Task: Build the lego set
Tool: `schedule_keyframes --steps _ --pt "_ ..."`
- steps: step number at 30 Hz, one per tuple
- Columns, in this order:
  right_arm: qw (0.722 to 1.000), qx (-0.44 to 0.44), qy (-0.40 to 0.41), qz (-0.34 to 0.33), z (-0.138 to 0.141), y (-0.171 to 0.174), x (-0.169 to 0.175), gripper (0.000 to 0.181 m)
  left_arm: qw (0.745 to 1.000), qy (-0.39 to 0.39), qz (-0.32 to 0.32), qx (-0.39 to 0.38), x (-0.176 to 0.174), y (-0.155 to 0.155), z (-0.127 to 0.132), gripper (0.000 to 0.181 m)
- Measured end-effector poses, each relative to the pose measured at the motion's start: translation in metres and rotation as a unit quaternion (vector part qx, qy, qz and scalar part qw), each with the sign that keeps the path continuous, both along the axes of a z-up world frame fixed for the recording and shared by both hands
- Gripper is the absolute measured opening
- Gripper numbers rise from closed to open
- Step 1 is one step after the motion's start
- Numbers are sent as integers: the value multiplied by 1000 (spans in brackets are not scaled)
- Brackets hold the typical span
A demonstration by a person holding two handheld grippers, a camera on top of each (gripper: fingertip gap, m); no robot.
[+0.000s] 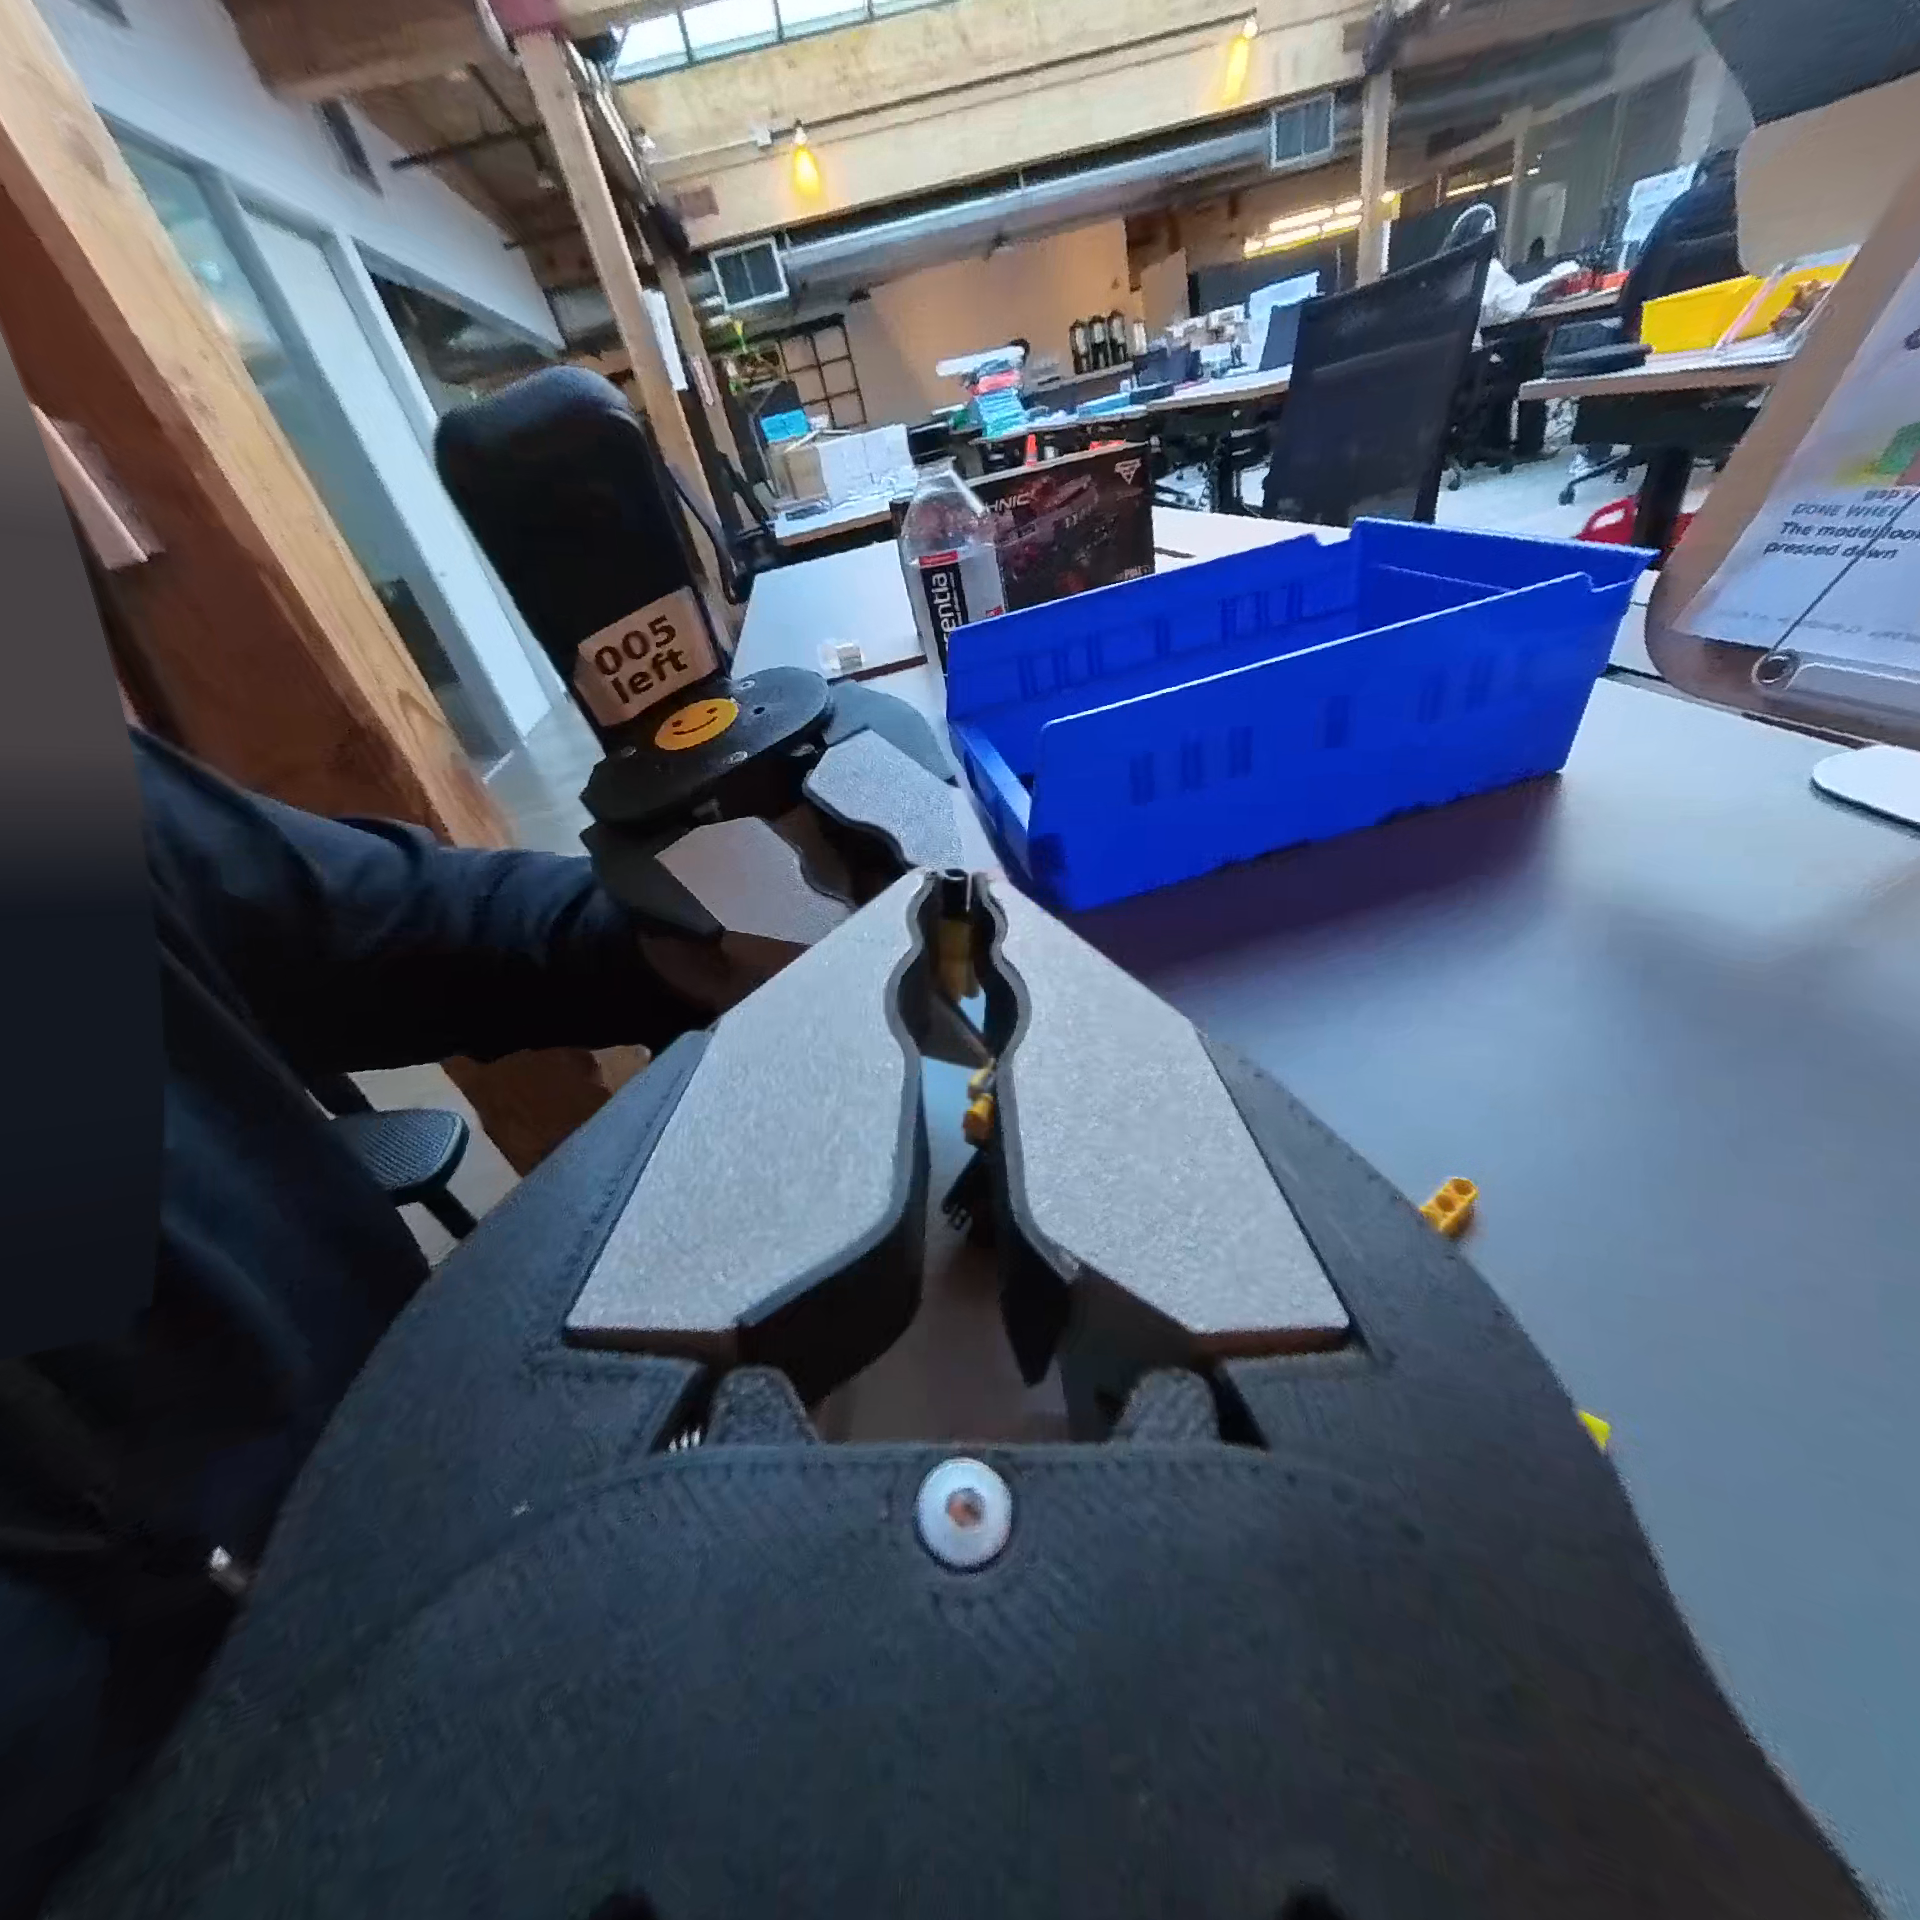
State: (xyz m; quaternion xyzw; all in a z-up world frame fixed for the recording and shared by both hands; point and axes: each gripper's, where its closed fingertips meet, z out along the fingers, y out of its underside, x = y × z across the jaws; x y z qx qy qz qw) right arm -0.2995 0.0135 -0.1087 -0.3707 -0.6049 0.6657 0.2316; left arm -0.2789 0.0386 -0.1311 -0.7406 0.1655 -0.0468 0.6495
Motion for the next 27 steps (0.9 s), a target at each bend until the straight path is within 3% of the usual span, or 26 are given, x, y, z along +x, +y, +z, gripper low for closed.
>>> schedule_keyframes --steps 3,7,8,10,12,14,16,20,22,24,27 --pt "1000 17 3 -10 0 0 -1 1 1000 -17 6 -6 -4 0 -1 4" --pt "995 55 19 -77 4 3 -6 0 999 -41 15 2 -7 2 0 3" --pt "994 20 43 -103 17 11 -6 0 999 -19 29 9 -9 2 1 3" --pt "980 -66 100 -161 58 51 0 0 998 51 22 -23 6 4 -24 3" --pt "981 -86 100 -140 70 65 1 0 995 97 18 12 18 5 -18 3" --pt "985 -42 59 -155 49 75 -6 0 996 77 29 33 11 8 -3 4" --pt "979 66 -37 -191 3 91 -13 1 998 55 36 23 2 9 -2 4" --pt "939 175 -244 -166 -99 100 -5 14 999 22 33 4 -7 10 -7 4" --pt "911 230 -300 -165 -132 101 -1 18 999 10 28 -21 -8 12 -14 4" --pt "902 277 -276 -182 -126 101 -4 22 999 7 25 -28 -9 12 -17 4" --pt "931 259 -187 -176 -87 88 -6 33 999 16 27 -30 -12 12 -19 4"
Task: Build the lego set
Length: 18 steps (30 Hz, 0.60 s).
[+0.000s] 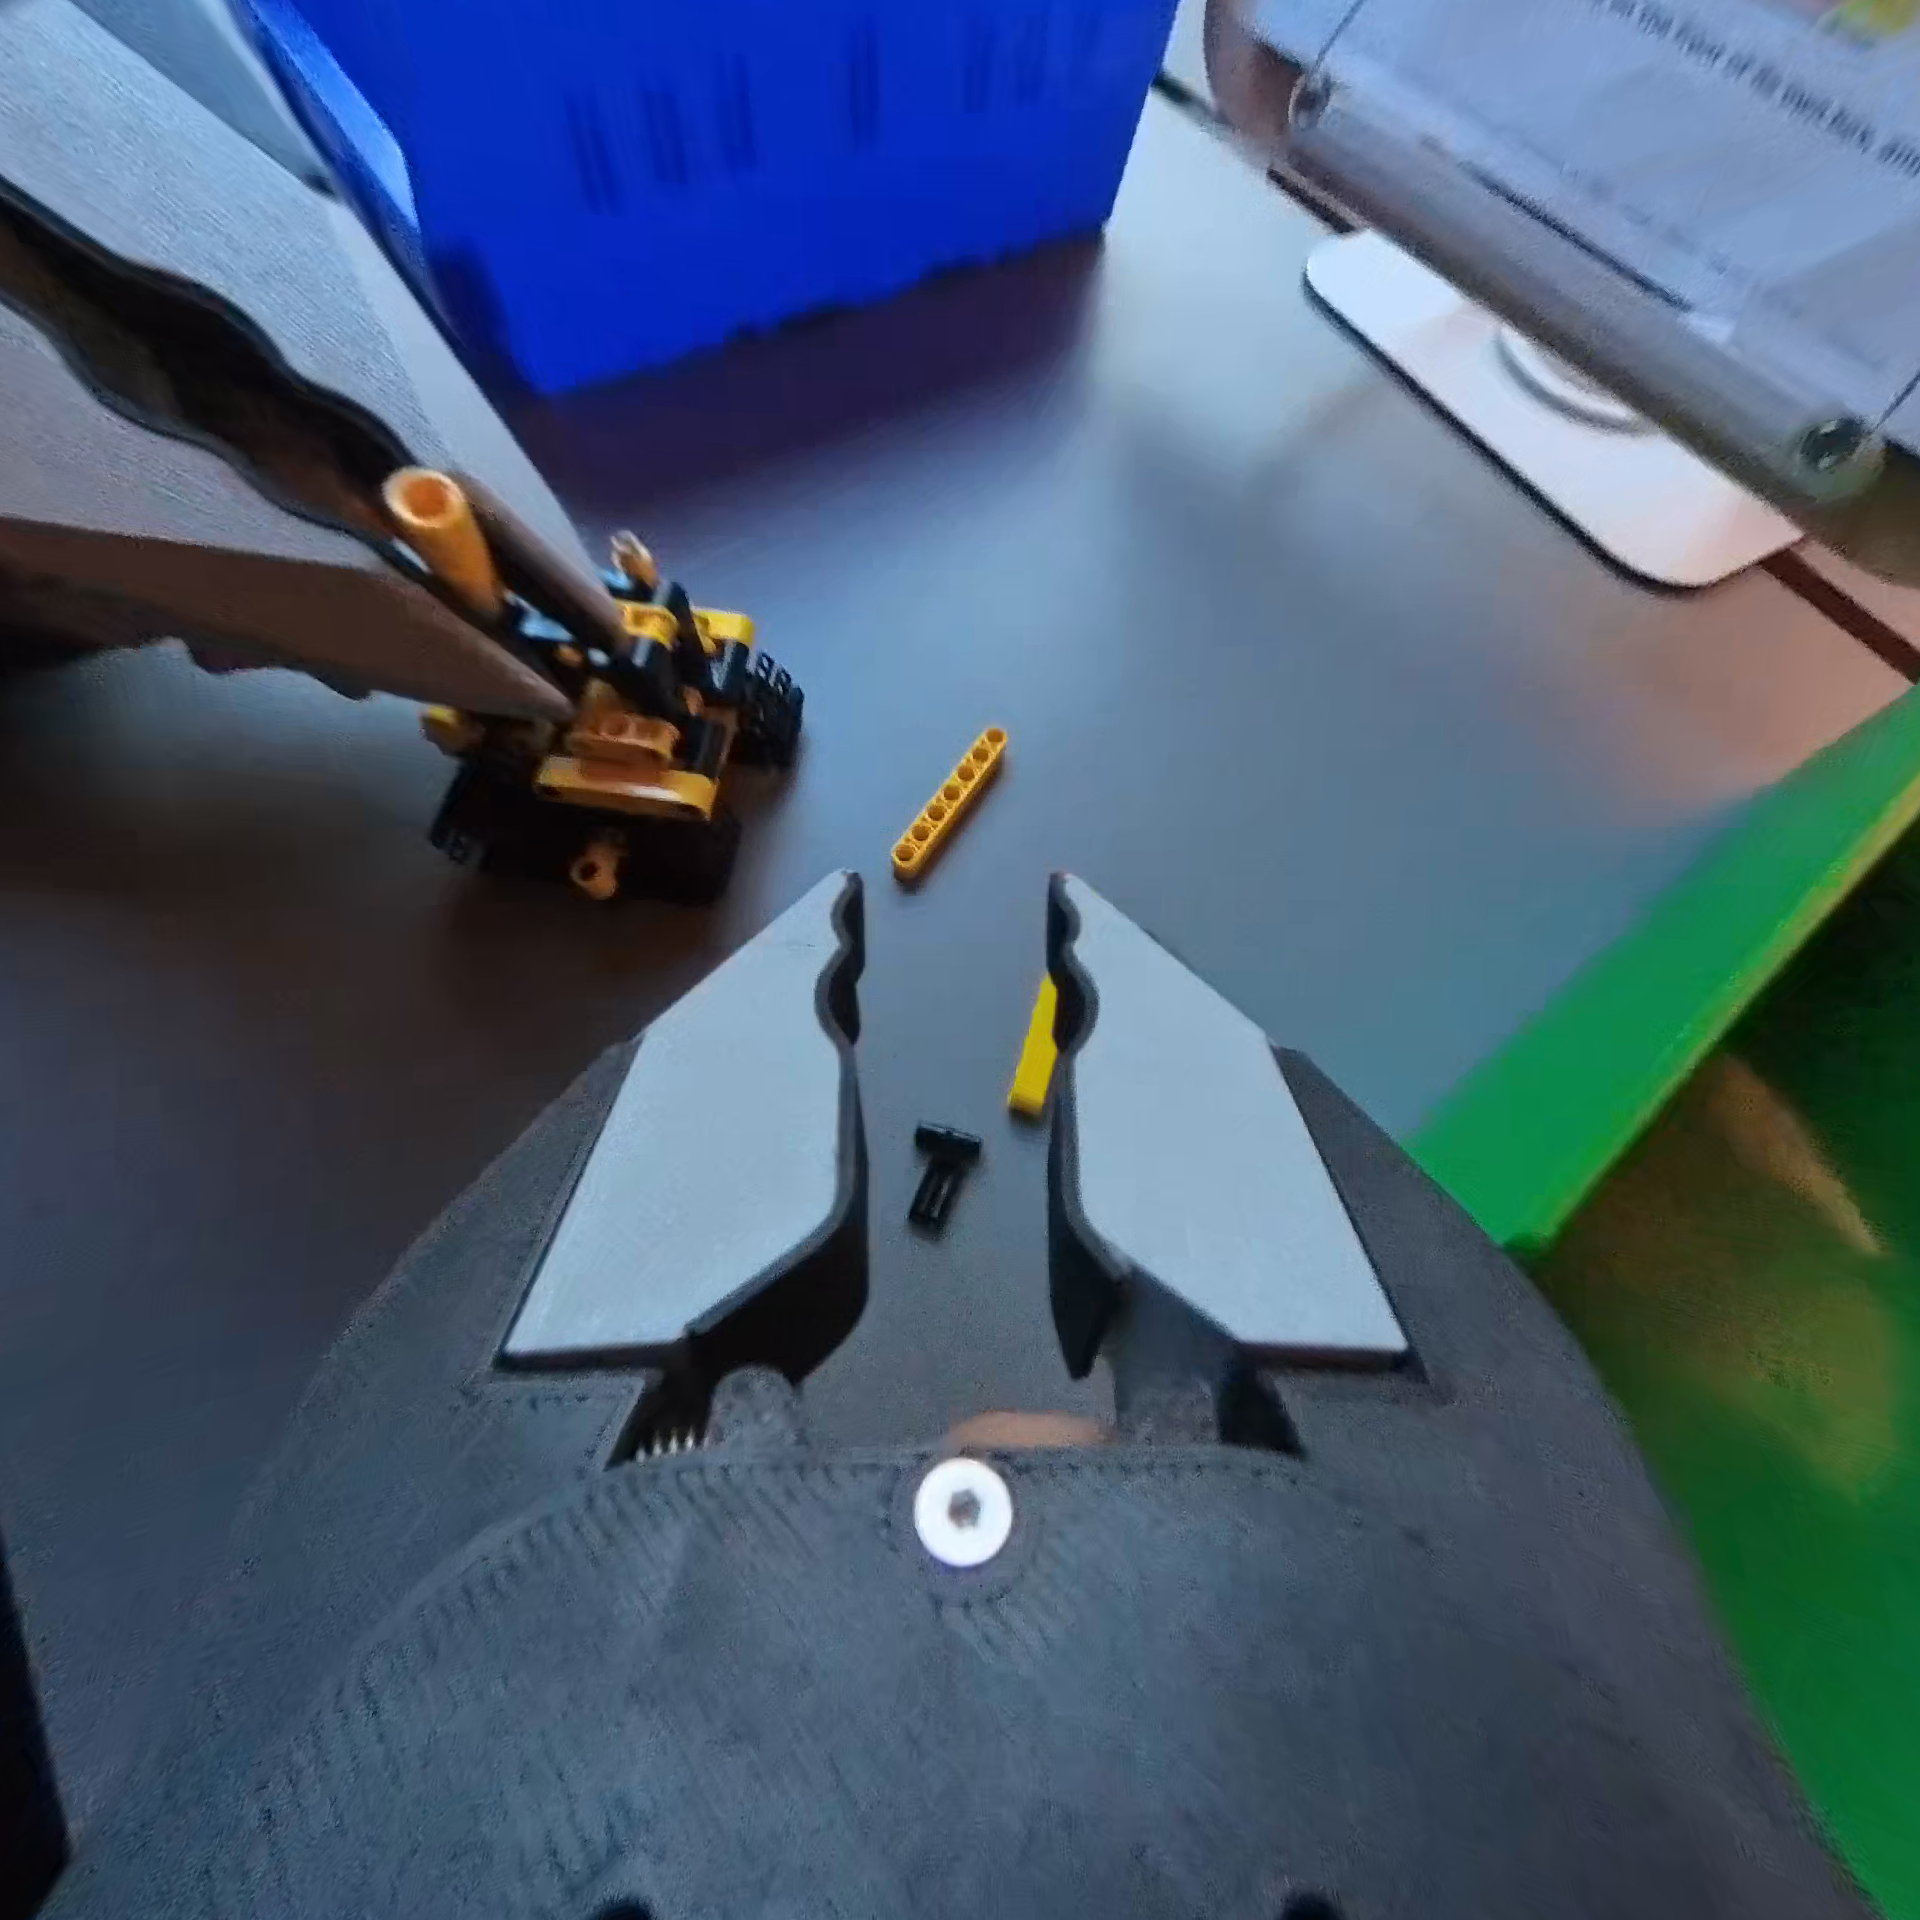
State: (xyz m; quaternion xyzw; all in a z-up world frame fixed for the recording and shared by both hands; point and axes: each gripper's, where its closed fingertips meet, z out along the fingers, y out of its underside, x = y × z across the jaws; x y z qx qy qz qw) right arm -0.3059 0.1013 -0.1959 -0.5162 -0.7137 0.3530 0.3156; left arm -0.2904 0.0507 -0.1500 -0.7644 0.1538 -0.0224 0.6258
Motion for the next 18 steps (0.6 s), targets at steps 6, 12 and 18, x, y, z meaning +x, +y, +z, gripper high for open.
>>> schedule_keyframes --steps 6,12,18 --pt "973 -176 88 119 56 -57 13 24 993 113 32 -9 -9 1 -10 5" --pt "981 -144 70 112 44 -66 6 5 975 218 51 -12 -6 4 -19 5" --pt "974 -144 149 86 55 -74 11 3 950 291 106 37 -19 1 0 1"
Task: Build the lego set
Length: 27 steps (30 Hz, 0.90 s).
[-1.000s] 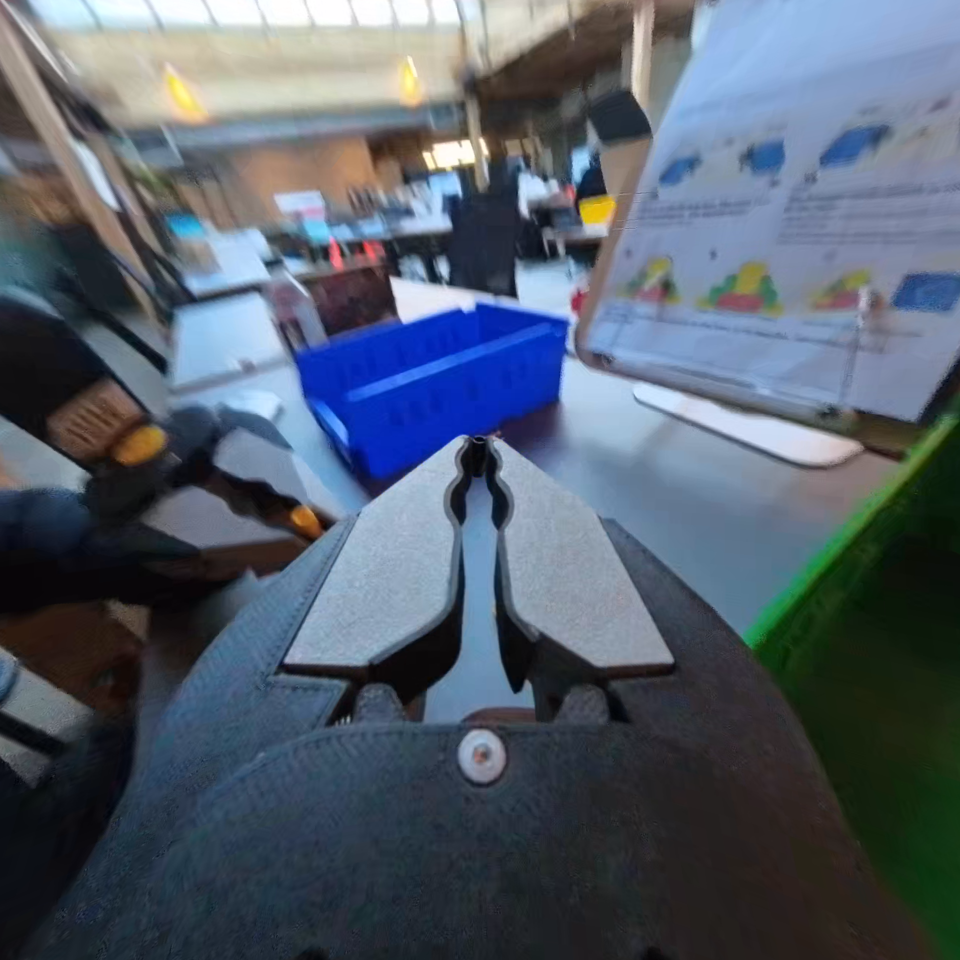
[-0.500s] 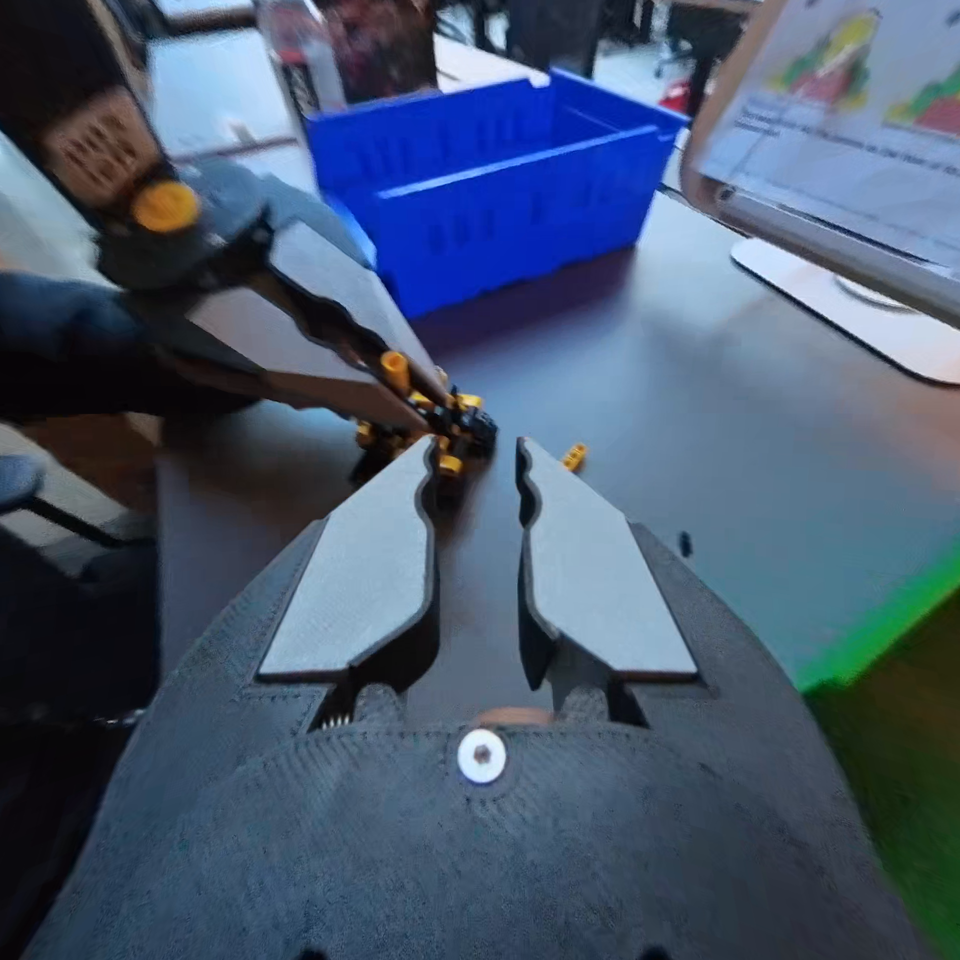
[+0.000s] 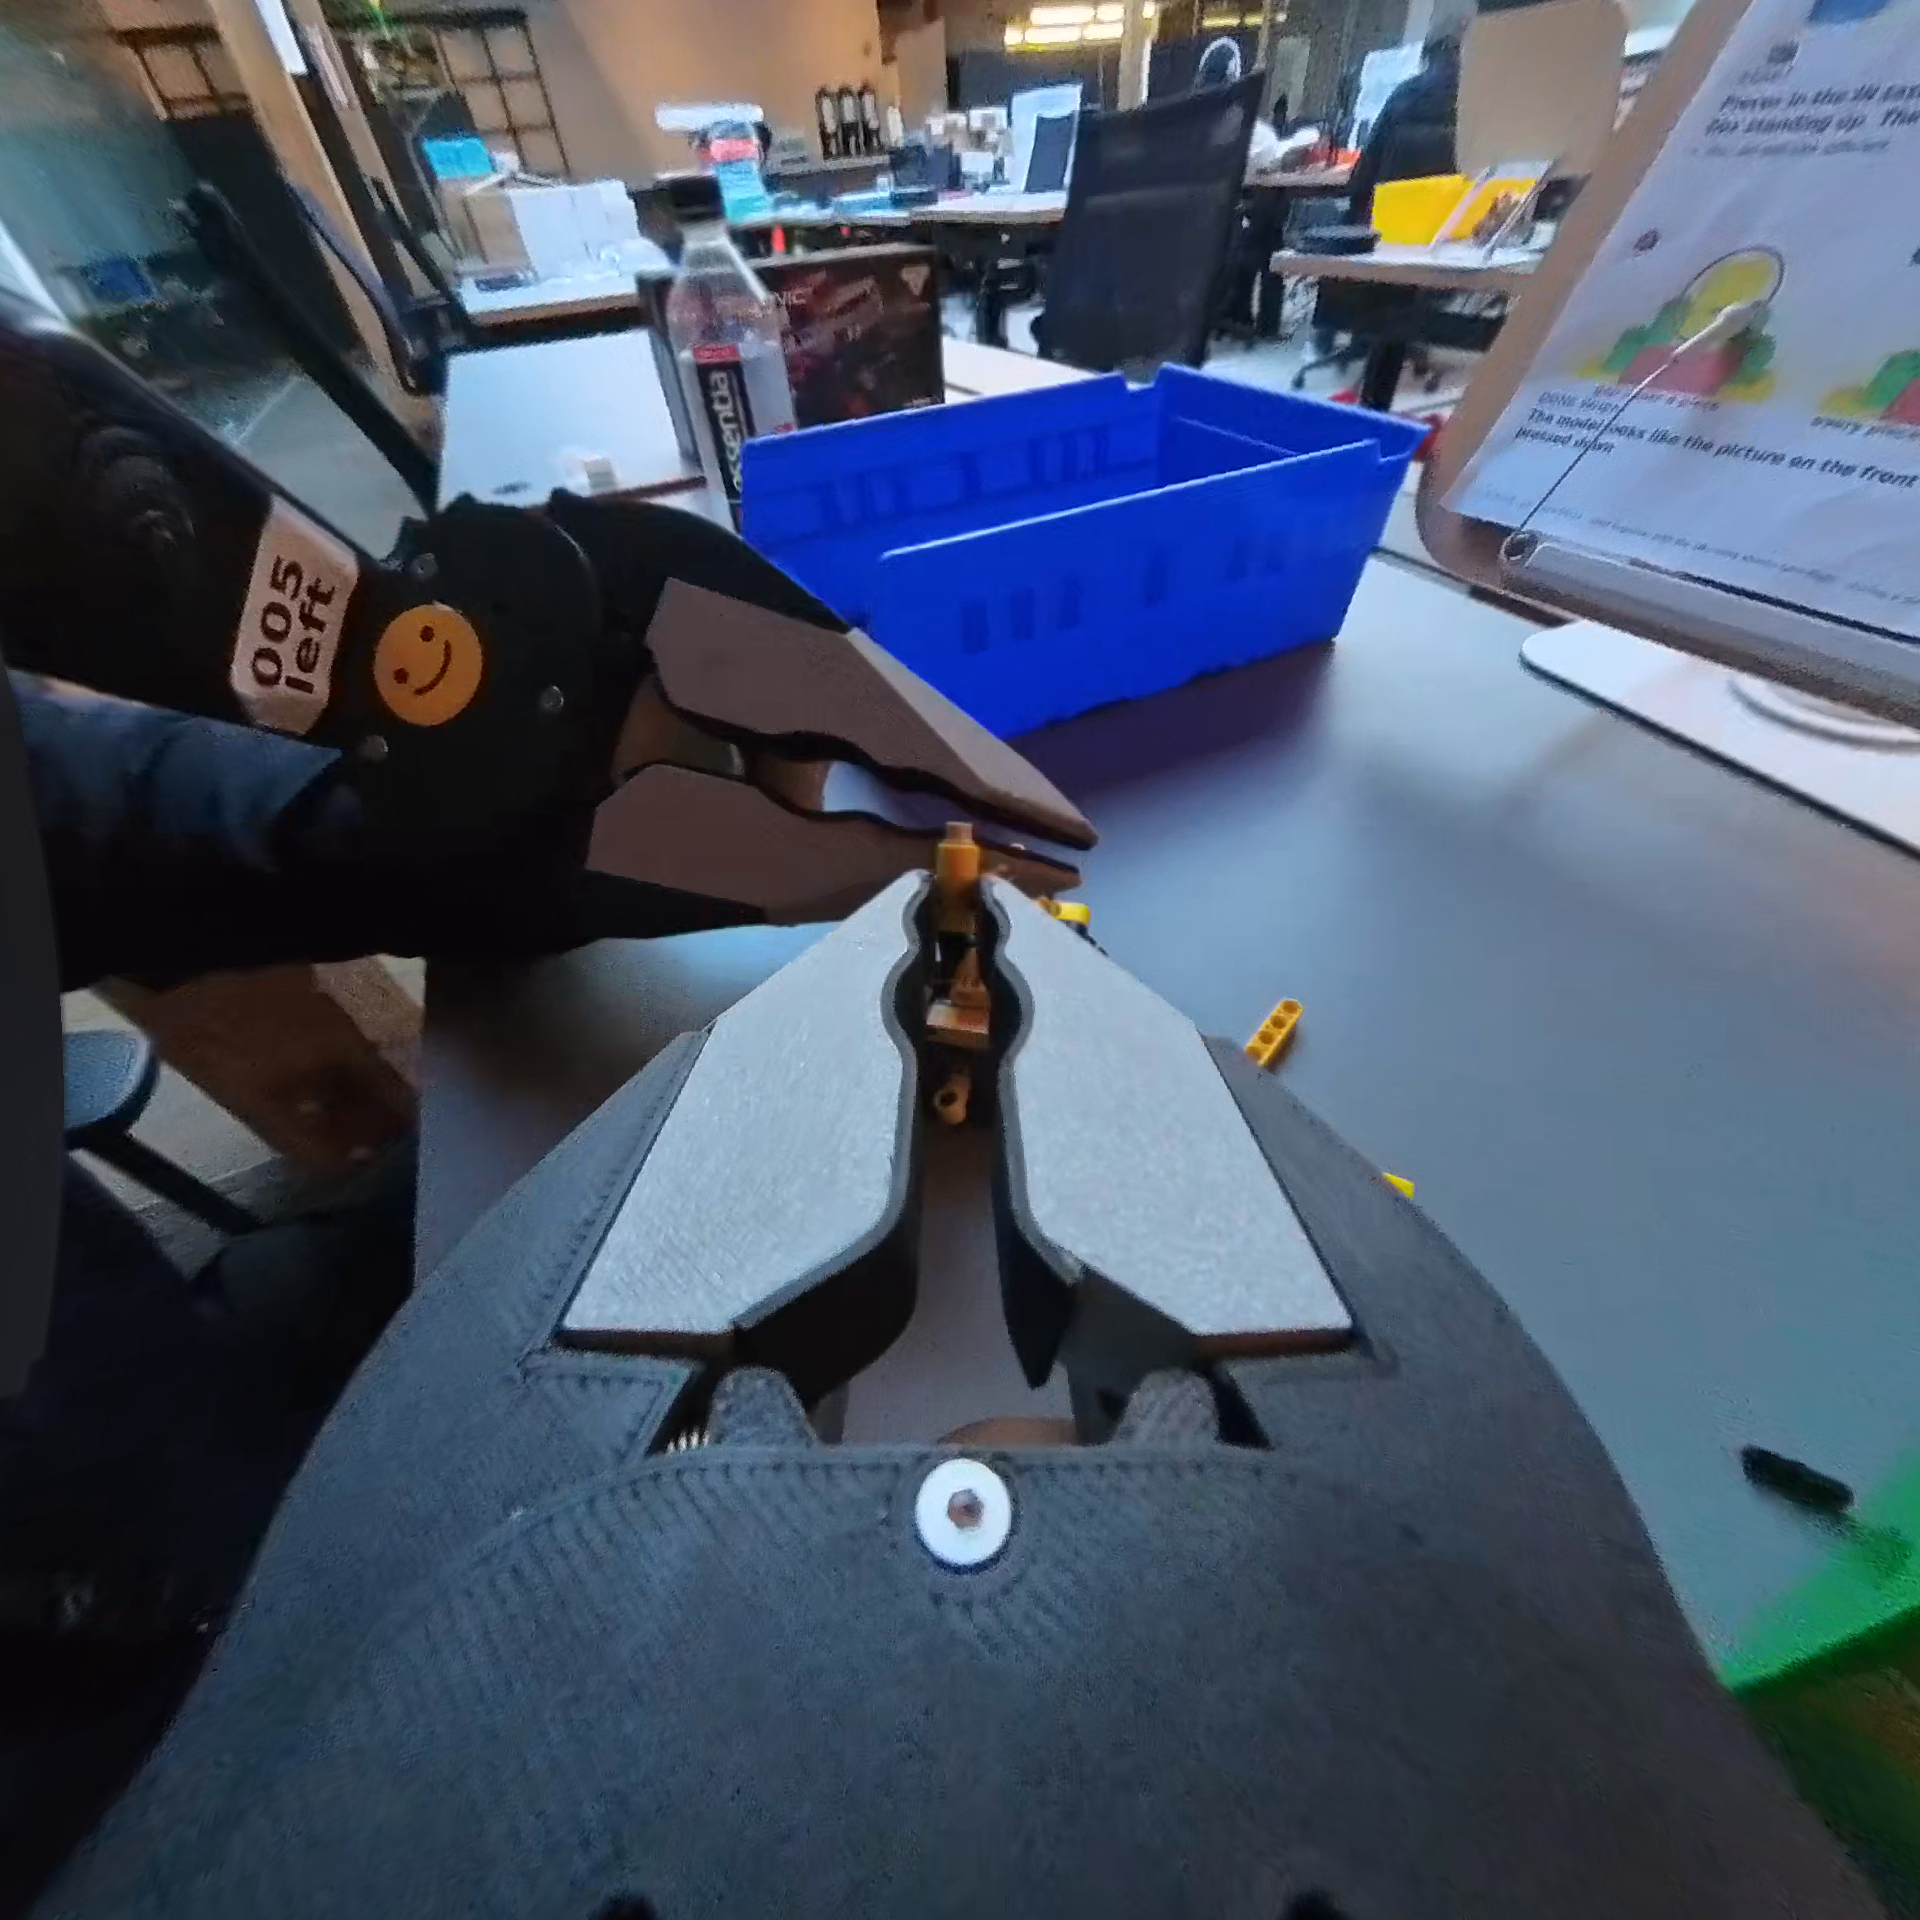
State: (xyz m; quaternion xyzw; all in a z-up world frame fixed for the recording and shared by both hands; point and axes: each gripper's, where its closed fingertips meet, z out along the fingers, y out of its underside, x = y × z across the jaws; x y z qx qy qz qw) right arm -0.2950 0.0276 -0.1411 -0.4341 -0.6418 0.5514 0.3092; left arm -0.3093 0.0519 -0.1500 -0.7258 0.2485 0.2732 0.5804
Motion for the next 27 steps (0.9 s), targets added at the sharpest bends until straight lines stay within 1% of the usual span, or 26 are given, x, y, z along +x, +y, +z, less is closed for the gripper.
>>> schedule_keyframes --steps 2,4,6,8,10,11,13,15,17,19,22,24,26,27 --pt "999 32 24 -25 -1 -3 0 3 1000 -4 3 8 -2 0 3 2" --pt "994 74 65 -49 9 0 1 2 999 -34 -11 0 2 -1 1 10" --pt "985 113 107 -72 22 4 4 3 995 -93 -42 -20 11 -3 -2 11" --pt "974 162 131 -91 27 9 7 3 983 -156 -90 -27 22 -8 3 10" --pt "962 211 144 -97 25 10 9 3 963 -232 -136 -19 29 -14 15 7" --pt "957 229 151 -91 23 7 12 3 947 -276 -164 -17 32 -18 22 8" --pt "950 247 170 -91 25 2 15 3 913 -359 -190 -27 32 -20 29 9" --pt "946 253 180 -91 28 0 16 3 887 -409 -210 -44 34 -22 30 9" --pt "945 259 179 -86 27 -1 16 4 868 -434 -234 -60 40 -25 29 9" --pt "943 266 185 -76 27 -3 18 3 844 -465 -259 -72 46 -29 31 16" --pt "940 271 198 -60 29 -9 22 3 814 -502 -280 -84 49 -31 35 17" --pt "927 308 198 -76 26 -7 20 4 804 -518 -278 -92 49 -30 33 18" --pt "911 349 201 -91 24 -5 18 4 803 -522 -272 -96 47 -29 30 16" --pt "901 370 203 -100 23 -4 18 4 804 -524 -266 -94 45 -28 30 12"
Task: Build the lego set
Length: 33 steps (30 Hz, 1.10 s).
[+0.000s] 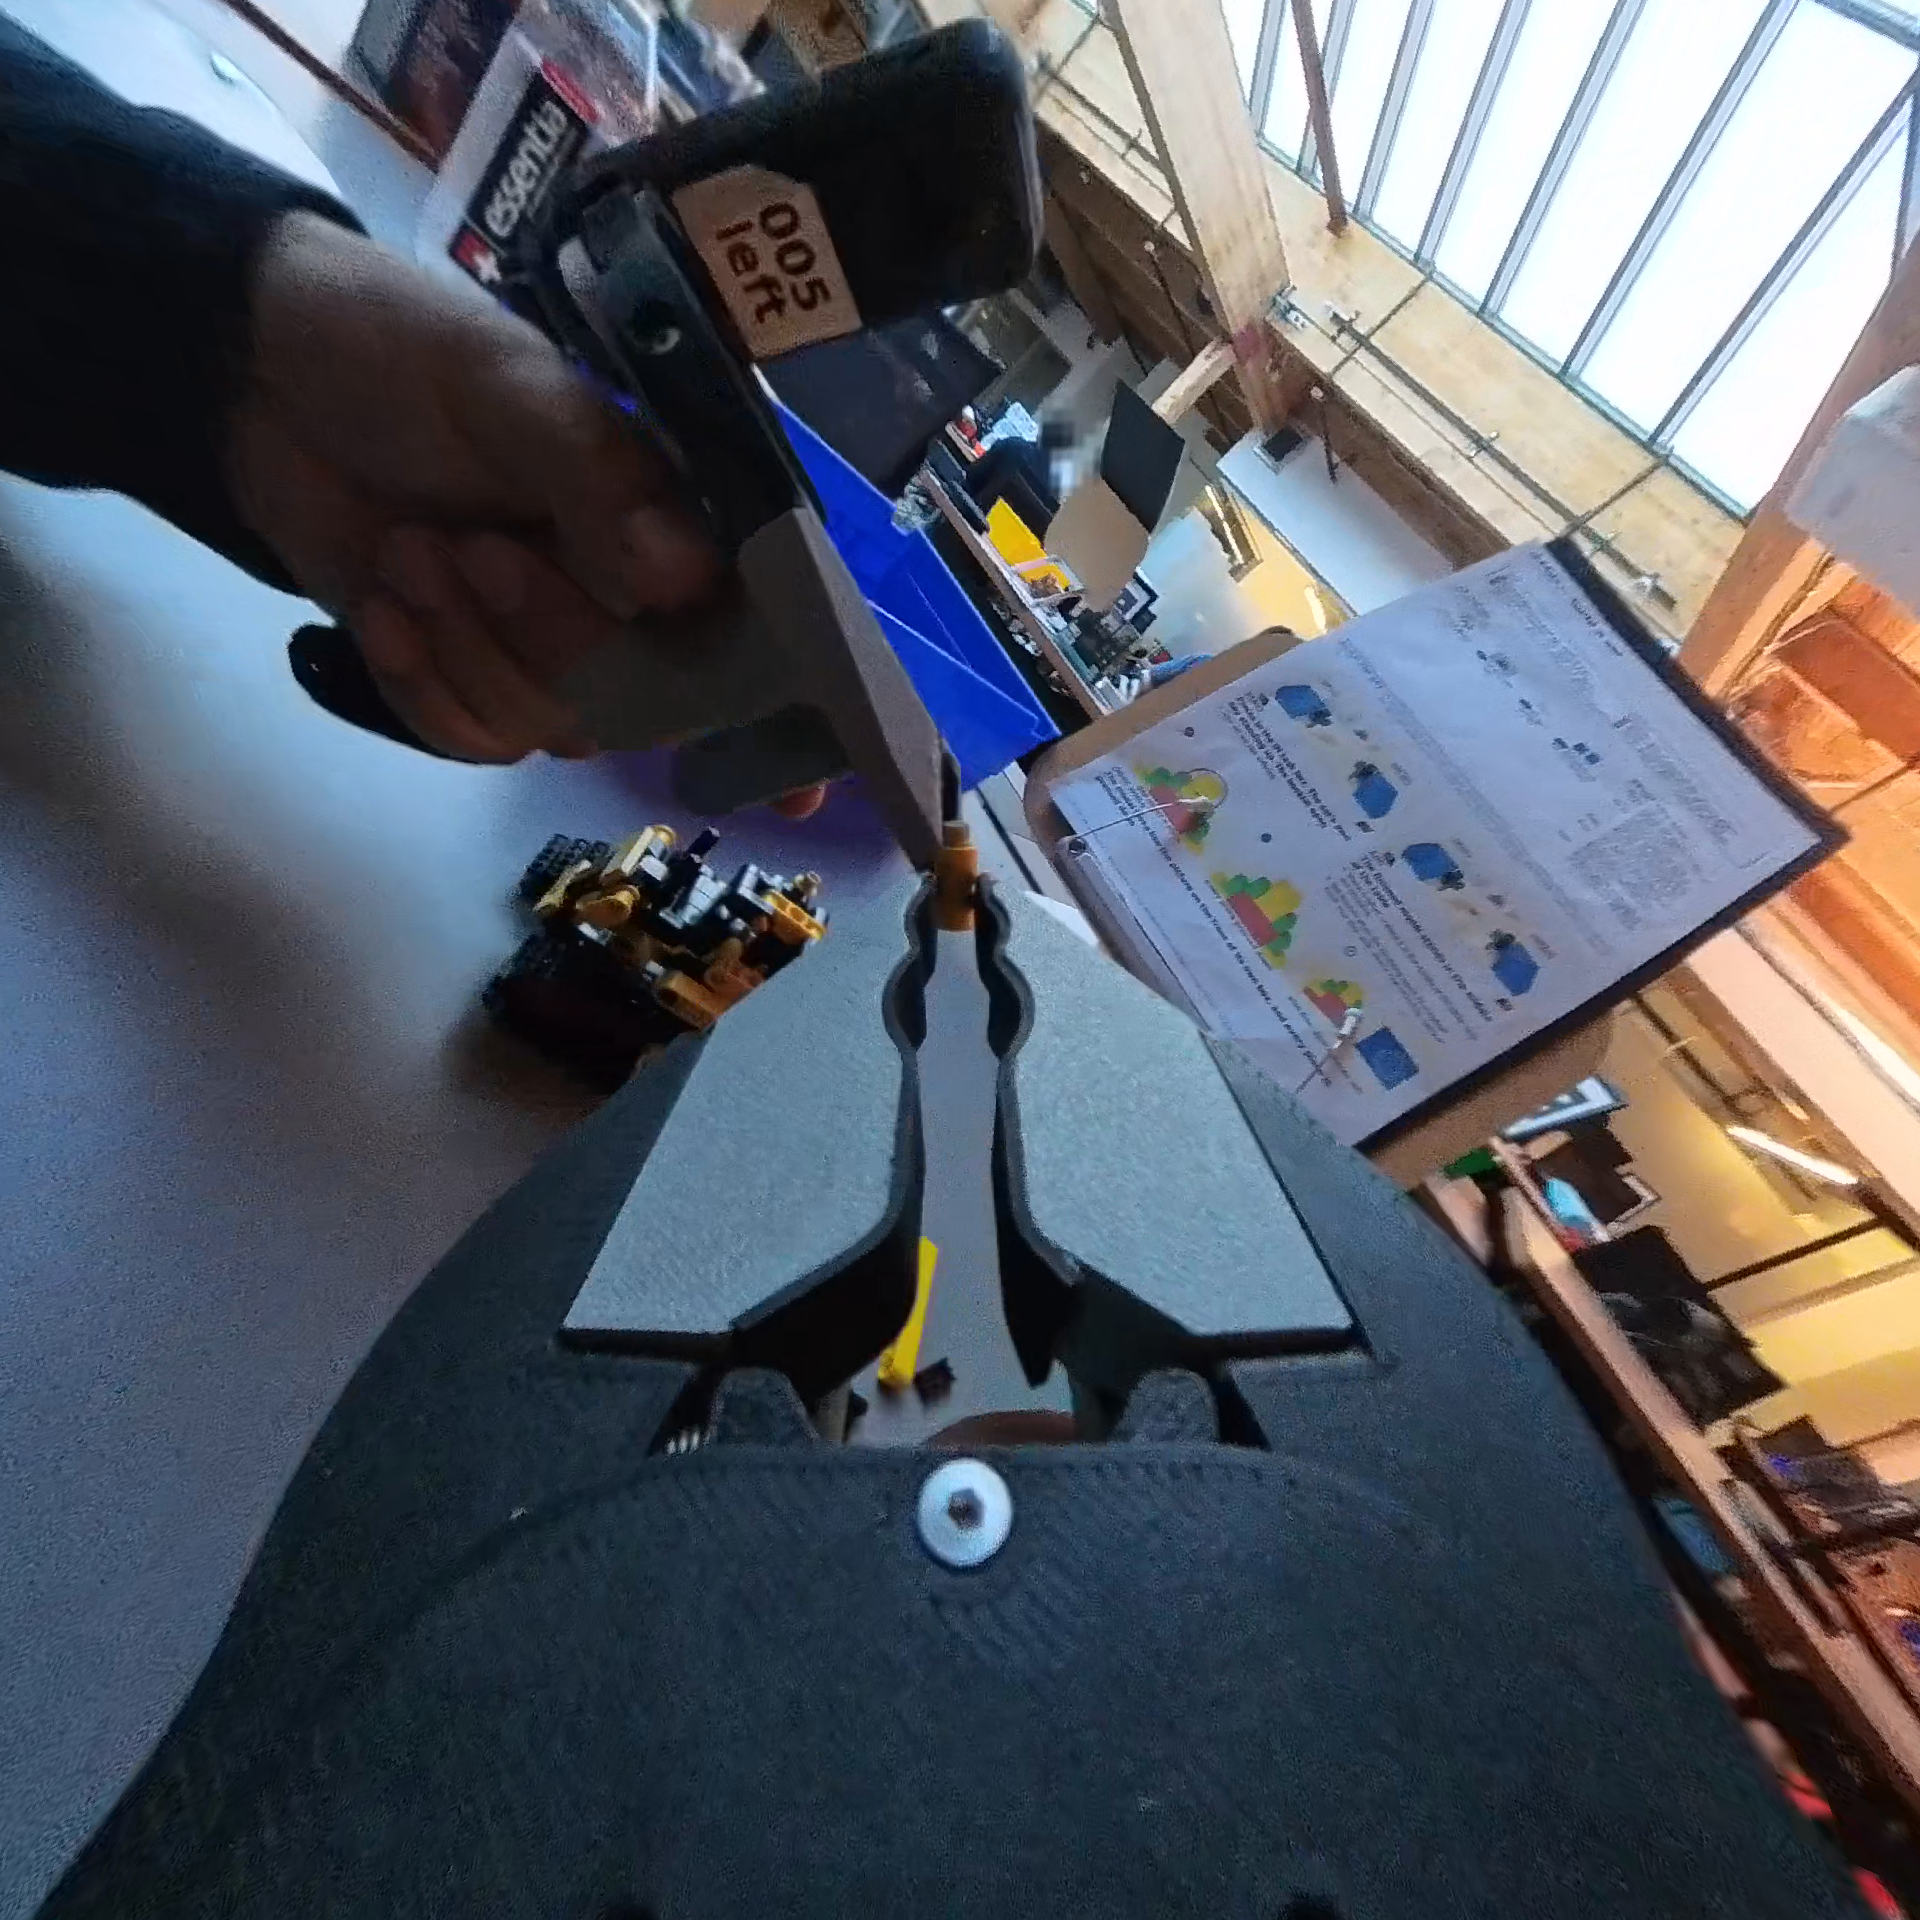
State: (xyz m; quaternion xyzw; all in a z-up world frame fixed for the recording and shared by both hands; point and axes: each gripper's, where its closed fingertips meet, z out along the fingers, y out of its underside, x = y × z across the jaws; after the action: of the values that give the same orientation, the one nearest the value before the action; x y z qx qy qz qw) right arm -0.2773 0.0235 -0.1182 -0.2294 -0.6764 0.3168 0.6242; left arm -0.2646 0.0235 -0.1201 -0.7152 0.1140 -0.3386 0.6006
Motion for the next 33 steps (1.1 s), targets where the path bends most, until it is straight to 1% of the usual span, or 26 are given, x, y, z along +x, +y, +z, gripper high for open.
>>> schedule_keyframes --steps 1,3,7,9,11,13,15,16,17,18,19,20,22,23,24,25,26,28,30,32,33 --pt "1000 24 6 -11 0 1 0 4 1000 -4 10 -1 -4 1 0 4" --pt "997 72 20 -34 -1 1 0 4 1000 -15 4 -8 -4 1 -1 3" --pt "991 113 26 -70 -4 4 -5 3 1000 1 25 -6 -8 4 -4 3" --pt "993 100 26 -62 -3 -1 -6 3 1000 -15 20 -7 -8 4 -2 8" --pt "995 78 29 -56 0 -2 -6 4 999 -33 15 -2 -7 4 3 8" --pt "997 52 25 -51 1 -2 -7 4 1000 -17 24 4 -9 4 3 6" --pt "998 36 15 -48 -2 -1 -9 4 999 17 40 9 -10 6 0 5" --pt "999 23 6 -46 -5 -1 -10 4 998 37 48 10 -12 7 -1 5" --pt "999 -4 -15 -36 -10 -2 -12 11 996 69 59 10 -14 7 -5 5" --pt "997 -51 -50 -7 -19 -7 -13 31 991 113 74 11 -17 8 -9 5" --pt "990 -109 -90 31 -26 -14 -13 45 982 165 93 14 -21 10 -14 5" --pt "979 -157 -116 60 -29 -18 -11 46 970 218 106 19 -23 10 -18 5" --pt "965 -211 -131 86 -25 -12 -8 20 944 308 108 50 -18 8 -21 5" --pt "953 -241 -145 111 -23 -12 -5 24 936 329 109 63 -15 7 -20 5" --pt "938 -273 -160 140 -21 -14 -1 26 934 332 110 69 -13 7 -18 4" --pt "928 -298 -162 156 -18 -15 0 22 937 325 108 74 -11 6 -16 4" --pt "925 -307 -154 160 -15 -15 1 22 941 312 105 79 -9 5 -13 4" --pt "926 -310 -150 155 -15 -17 -2 28 948 289 107 79 -10 5 -10 4" --pt "917 -329 -162 158 -17 -20 -5 35 949 284 115 78 -13 7 -10 4" --pt "894 -368 -180 181 -15 -23 -5 40 946 288 122 81 -15 7 -9 4" --pt "882 -387 -188 193 -13 -22 -4 37 944 294 124 83 -15 8 -9 4"
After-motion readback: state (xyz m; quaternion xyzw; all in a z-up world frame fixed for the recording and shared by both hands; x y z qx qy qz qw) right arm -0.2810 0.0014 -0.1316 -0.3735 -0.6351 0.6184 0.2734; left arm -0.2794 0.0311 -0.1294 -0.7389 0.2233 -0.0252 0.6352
